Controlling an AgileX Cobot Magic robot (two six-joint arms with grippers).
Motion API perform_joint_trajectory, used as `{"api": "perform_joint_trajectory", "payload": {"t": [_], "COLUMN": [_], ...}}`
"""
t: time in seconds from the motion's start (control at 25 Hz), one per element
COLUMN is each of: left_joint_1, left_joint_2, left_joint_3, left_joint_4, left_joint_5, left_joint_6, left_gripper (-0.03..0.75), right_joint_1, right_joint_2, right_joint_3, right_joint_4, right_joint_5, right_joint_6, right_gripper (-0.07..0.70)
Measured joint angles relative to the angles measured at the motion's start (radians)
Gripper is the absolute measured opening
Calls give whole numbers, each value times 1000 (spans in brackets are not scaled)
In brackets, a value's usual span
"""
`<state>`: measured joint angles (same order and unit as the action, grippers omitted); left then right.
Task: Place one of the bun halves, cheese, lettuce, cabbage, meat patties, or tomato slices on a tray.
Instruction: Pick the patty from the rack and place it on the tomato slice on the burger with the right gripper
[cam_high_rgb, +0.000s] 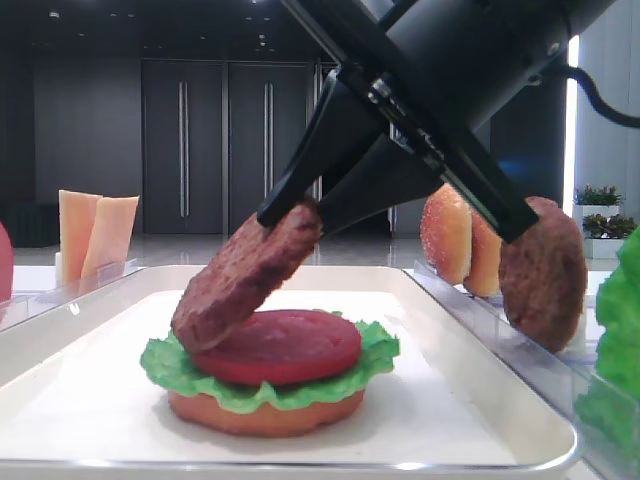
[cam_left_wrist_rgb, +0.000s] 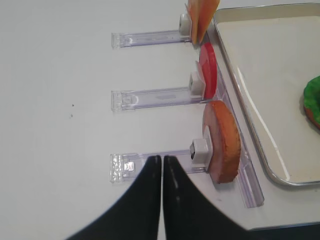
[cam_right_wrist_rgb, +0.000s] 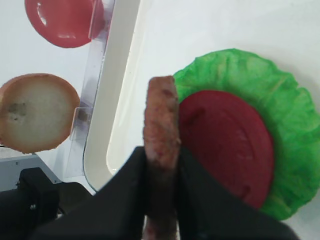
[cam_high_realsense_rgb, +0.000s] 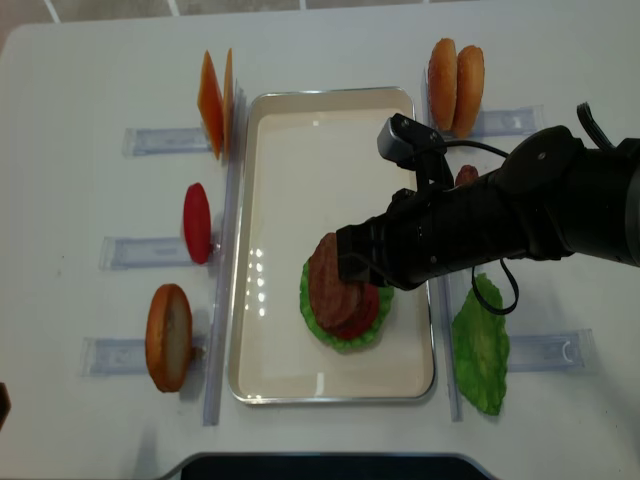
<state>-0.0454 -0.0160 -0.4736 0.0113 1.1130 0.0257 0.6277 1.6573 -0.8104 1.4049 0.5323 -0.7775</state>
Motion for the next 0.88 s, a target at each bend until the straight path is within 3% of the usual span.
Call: {"api": "perform_joint_trajectory", "payload": {"t": [0.44,0.88], "left_joint_1": [0,0], "left_joint_2": [0,0], "left_joint_3": [0,0], "left_joint_4": [0,0], "left_joint_5": [0,0], "left_joint_6": [0,0], "left_gripper": [0,0], "right_joint_1": [0,0], "right_joint_2": [0,0], "right_joint_3": [0,0], "right_joint_4": [-15,-23], "right_joint_5": [-1,-7], "right_joint_6": [7,10], "right_gripper": [154,384]}}
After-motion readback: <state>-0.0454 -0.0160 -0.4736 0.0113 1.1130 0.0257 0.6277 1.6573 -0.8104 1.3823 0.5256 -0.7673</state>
